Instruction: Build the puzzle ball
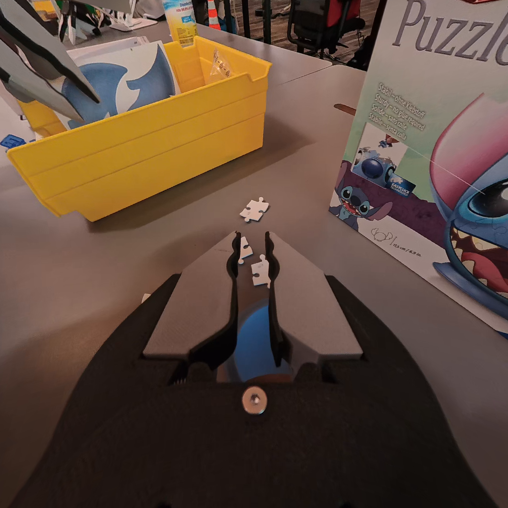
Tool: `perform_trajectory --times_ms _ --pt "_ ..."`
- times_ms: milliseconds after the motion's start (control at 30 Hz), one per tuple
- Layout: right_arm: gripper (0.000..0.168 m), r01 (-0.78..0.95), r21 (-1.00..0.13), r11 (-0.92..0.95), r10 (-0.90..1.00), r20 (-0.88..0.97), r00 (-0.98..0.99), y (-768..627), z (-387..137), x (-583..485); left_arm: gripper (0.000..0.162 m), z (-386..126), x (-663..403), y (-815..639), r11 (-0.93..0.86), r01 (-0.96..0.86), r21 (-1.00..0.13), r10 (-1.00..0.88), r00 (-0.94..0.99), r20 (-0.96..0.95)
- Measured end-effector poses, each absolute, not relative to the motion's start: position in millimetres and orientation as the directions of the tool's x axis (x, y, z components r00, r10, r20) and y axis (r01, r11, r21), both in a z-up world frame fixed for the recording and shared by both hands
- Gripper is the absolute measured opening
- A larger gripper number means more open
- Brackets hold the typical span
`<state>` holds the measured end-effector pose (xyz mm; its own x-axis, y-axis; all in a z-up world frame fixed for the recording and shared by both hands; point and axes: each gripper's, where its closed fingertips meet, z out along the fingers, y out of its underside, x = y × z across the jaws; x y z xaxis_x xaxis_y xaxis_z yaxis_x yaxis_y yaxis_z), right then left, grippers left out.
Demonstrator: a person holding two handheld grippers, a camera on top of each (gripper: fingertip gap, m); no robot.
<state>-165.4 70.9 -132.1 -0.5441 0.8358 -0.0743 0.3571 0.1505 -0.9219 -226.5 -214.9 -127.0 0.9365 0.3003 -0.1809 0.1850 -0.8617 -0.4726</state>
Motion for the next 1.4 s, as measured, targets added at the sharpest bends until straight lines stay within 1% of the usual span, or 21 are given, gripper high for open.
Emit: perform_trajectory --times_ms 33,100,300,433,533,733,867,1000,1167,1400 --pt "0.014 0.358 -0.921 0.152 0.835 -0.074 -0.546 70 -132 -165 0.032 -129 -224 -216 -0.878 0.174 -0.447 0.28 0.942 -0.184" --pt "0.014 0.36 -0.92 0.153 0.832 -0.076 -0.549 69 -133 -165 0.032 -136 -221 -220 -0.915 0.153 -0.374 0.236 0.953 -0.189" --pt "0.013 0.344 -0.926 0.157 0.832 -0.063 -0.551 68 -129 -163 0.032 -170 -209 -246 -0.995 0.083 -0.052 0.089 0.988 -0.129" --pt "0.013 0.339 -0.928 0.152 0.83 -0.066 -0.554 68 -127 -161 0.032 -176 -205 -254 -0.997 0.04 0.062 0.035 0.996 -0.081" --pt "0.014 0.337 -0.929 0.154 0.826 -0.066 -0.559 68 -125 -160 0.032 -178 -207 -254 -0.996 0.03 0.089 0.025 0.998 -0.055" --pt "0.013 0.319 -0.935 0.153 0.828 -0.054 -0.558 70 -120 -157 0.031 -186 -224 -240 -0.994 0.107 0.026 0.106 0.994 -0.036" --pt "0.014 0.316 -0.938 0.145 0.827 -0.06 -0.559 71 -118 -156 0.032 -194 -223 -245 -0.993 0.09 0.071 0.087 0.995 -0.045" --pt "0.014 0.311 -0.939 0.15 0.823 -0.055 -0.565 69 -116 -155 0.035 -194 -222 -242 -0.994 0.068 0.083 0.062 0.995 -0.077" --pt "0.013 0.3 -0.942 0.151 0.823 -0.048 -0.566 69 -113 -154 0.038 -199 -221 -246 -0.987 0.058 0.152 0.045 0.995 -0.089" --pt "0.013 0.291 -0.946 0.145 0.821 -0.049 -0.569 68 -110 -152 0.039 -199 -220 -243 -0.983 0.051 0.176 0.034 0.995 -0.096"
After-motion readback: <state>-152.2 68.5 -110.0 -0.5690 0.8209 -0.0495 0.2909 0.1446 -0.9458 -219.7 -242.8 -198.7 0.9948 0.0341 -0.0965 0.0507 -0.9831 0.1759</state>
